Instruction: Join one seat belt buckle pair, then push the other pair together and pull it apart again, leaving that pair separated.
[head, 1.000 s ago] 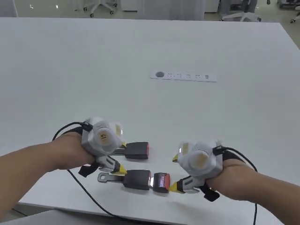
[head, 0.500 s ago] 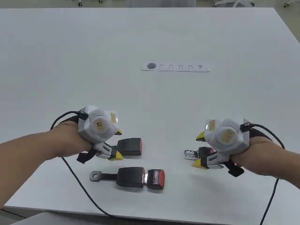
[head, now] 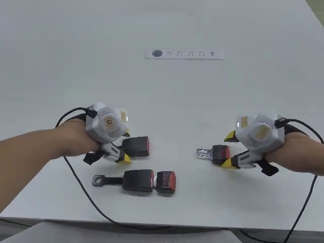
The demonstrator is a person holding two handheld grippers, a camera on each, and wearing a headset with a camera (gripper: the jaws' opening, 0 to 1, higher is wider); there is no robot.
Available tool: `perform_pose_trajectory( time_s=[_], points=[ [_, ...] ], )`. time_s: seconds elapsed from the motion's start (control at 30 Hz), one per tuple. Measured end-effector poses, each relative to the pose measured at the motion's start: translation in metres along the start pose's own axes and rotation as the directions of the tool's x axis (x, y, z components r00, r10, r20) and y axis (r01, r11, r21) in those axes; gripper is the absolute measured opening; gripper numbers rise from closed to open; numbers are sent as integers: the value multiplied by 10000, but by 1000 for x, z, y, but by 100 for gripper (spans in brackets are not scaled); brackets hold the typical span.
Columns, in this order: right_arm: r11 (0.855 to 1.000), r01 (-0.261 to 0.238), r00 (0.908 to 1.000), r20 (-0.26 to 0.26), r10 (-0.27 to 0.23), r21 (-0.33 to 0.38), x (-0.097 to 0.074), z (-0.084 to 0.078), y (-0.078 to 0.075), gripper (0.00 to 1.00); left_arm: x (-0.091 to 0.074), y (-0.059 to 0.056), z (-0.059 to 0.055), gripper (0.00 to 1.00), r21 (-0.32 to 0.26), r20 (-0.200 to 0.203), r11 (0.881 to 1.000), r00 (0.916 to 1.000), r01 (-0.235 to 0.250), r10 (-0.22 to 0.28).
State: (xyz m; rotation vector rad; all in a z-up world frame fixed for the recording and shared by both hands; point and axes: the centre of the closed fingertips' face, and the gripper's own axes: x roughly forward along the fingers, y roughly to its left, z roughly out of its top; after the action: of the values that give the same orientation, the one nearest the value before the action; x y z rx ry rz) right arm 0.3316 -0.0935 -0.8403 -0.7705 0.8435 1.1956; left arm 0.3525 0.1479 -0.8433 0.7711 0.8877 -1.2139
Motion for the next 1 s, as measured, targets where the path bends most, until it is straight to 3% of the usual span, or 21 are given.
perform_pose_trajectory(
  time_s=[0.2, 0.27, 0.37, 0.5, 0.6, 0.7, 1.0],
  points=[
    [9992, -363, 9993, 11, 363, -183, 7, 6, 3, 40, 0, -10, 4, 45, 224, 0, 9980, 9982, 595, -595],
    [9978, -644, 9978, 122, 646, -169, 9, 7, 8, 36, -1, -11, 6, 45, 307, 37, 9977, 9982, 597, -599],
    [9970, -705, 9975, -125, 702, -313, 7, 5, 8, 35, -1, -11, 7, 43, 364, 152, 9972, 9978, 646, -652],
    [9965, -772, 9967, -295, 762, -328, 6, 6, 10, 35, -1, -13, 11, 34, 518, 458, 9959, 9960, 744, -768],
    [9960, -820, 9961, -351, 808, -340, 5, 6, 10, 35, -2, -14, 11, 34, 660, 328, 9950, 9965, 743, -766],
    [9959, -829, 9957, -435, 813, -363, 5, 6, 10, 35, -2, -16, 12, 33, 1225, 125, 9897, 9970, 739, -760],
    [9965, -792, 9954, -556, 776, -272, 4, 13, 10, 35, 1, -18, 12, 33, 1391, -394, 9848, 9943, 1040, -994]
  ],
)
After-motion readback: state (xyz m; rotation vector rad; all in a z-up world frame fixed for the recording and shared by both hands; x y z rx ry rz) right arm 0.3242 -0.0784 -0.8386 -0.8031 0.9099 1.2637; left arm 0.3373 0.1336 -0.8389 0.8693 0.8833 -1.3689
